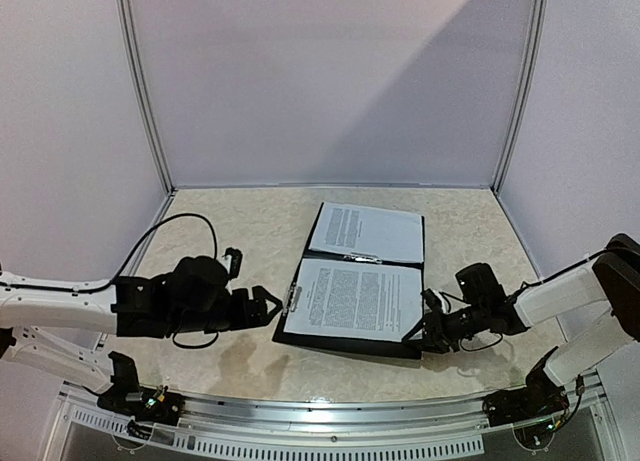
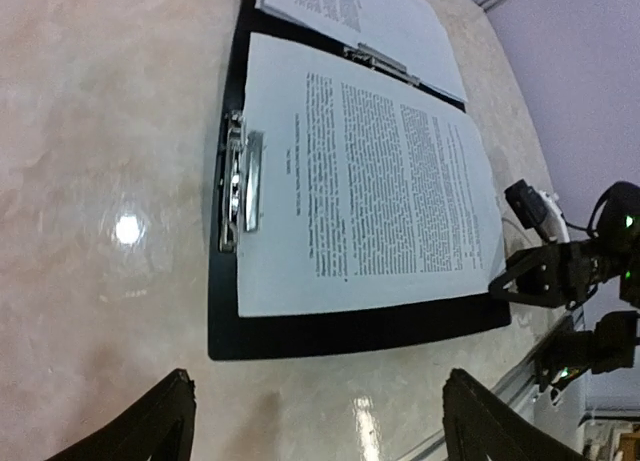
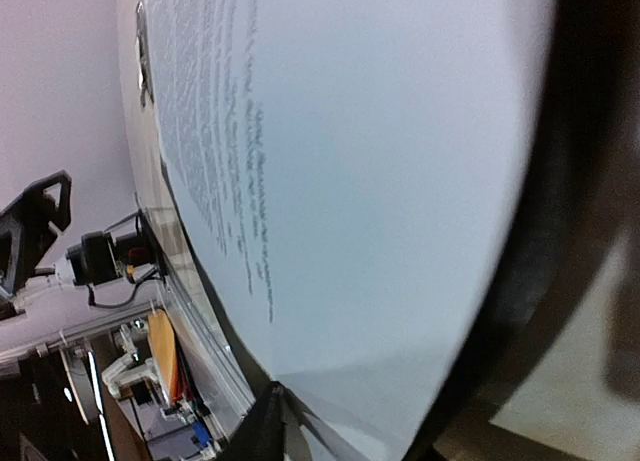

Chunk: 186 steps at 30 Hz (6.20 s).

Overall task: Put the files into the folder
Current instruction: Pick up the folder with files from the center of the board, then pass from the right arm to the left, then close the folder with files at the center of the board, then reset both arms

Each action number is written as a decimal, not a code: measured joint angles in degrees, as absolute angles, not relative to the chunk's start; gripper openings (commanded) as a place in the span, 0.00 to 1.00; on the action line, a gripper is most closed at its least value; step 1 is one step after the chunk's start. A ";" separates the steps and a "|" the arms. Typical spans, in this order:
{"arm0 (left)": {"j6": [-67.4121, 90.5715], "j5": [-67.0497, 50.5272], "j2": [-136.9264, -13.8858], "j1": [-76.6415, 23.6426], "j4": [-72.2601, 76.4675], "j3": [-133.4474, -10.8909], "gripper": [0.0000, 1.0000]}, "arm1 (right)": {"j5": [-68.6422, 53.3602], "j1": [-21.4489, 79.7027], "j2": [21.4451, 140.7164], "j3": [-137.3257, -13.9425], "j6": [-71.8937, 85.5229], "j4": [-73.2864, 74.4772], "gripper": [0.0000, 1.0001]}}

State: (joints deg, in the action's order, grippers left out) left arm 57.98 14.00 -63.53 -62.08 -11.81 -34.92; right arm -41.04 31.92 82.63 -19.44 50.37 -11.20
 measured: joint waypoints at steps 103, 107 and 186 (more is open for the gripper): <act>60.05 16.93 -77.56 -65.65 -68.27 -72.18 0.00 | 6.15 46.04 72.31 -48.36 33.30 34.68 0.99; 53.36 18.65 -80.03 -61.32 -72.10 -79.96 0.00 | 5.28 43.20 76.88 -48.25 31.27 33.74 0.99; 32.47 31.33 -83.61 -55.18 -32.80 -61.06 0.99 | 2.70 42.85 76.53 -45.87 33.17 22.26 0.99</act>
